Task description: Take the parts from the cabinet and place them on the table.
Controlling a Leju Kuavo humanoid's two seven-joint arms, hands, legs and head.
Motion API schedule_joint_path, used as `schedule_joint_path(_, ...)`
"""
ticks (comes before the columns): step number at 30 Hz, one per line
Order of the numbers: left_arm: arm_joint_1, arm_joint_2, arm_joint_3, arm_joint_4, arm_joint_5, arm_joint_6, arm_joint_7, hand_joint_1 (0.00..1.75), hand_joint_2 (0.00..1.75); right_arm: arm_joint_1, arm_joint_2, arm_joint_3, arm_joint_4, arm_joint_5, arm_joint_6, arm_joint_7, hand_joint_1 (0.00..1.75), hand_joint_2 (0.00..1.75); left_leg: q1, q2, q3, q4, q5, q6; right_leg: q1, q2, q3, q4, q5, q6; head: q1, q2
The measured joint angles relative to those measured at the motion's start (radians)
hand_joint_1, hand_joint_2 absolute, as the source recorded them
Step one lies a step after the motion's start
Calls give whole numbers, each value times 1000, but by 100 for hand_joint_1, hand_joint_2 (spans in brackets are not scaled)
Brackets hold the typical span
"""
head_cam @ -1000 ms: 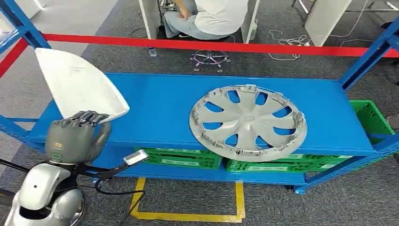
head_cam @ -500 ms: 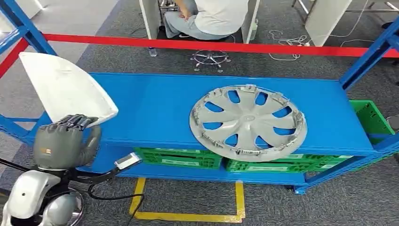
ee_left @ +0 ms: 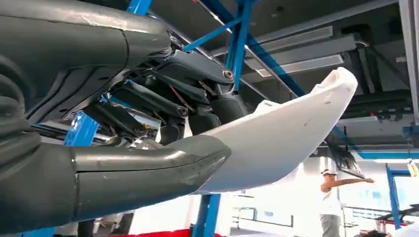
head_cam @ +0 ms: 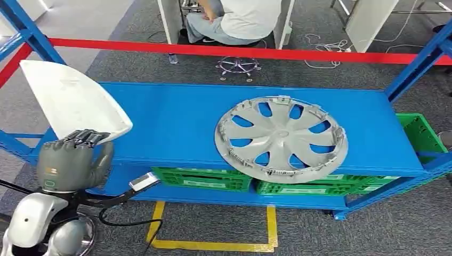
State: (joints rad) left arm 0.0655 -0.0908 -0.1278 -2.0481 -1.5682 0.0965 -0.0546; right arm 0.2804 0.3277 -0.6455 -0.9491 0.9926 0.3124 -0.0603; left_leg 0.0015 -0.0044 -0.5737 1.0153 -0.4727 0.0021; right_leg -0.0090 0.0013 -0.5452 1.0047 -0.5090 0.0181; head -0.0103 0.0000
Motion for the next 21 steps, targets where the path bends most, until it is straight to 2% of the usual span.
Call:
schedule_joint_path(12,1,-2,5,0,0,-3,0,175,175,0,0,-10,6,-1,0,-2,0,0,-1,0,0,0,0,0,-1,0,0,0,0,0,0,0)
schedule_joint_path(21,18,-15,37,0,1,-5,-14,175,175,20,3,48,-23,-119,-3,73,0,0,-7,0,0,3,-4,6,-6,0,0,-1,1,5,0,0)
